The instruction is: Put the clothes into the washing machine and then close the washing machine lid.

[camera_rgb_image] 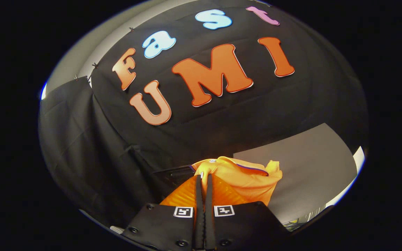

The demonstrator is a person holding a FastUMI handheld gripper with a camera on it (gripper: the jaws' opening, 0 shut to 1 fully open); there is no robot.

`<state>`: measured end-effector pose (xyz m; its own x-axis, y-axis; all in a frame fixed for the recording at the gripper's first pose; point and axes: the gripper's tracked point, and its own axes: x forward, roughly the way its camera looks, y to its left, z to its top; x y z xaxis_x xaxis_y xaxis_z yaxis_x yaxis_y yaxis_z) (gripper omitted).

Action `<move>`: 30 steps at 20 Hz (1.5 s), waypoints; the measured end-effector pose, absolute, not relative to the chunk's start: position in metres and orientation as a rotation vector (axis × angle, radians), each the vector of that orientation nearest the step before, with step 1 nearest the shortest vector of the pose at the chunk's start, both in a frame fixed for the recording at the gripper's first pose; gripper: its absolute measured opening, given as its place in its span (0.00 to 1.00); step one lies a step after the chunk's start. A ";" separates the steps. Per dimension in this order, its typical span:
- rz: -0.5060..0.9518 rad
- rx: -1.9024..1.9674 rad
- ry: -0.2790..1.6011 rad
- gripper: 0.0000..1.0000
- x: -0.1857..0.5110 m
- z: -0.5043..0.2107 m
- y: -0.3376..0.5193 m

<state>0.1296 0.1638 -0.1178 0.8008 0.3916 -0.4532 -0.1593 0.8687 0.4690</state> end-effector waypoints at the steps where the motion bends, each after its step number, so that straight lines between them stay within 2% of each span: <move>1: 0.319 0.428 0.568 0.09 0.126 -0.117 0.178; 12: 0.411 0.393 0.644 0.09 0.123 -0.152 0.294; 20: 0.481 0.417 0.644 0.09 0.155 -0.151 0.330; 30: 0.564 0.438 0.632 0.09 0.179 -0.145 0.335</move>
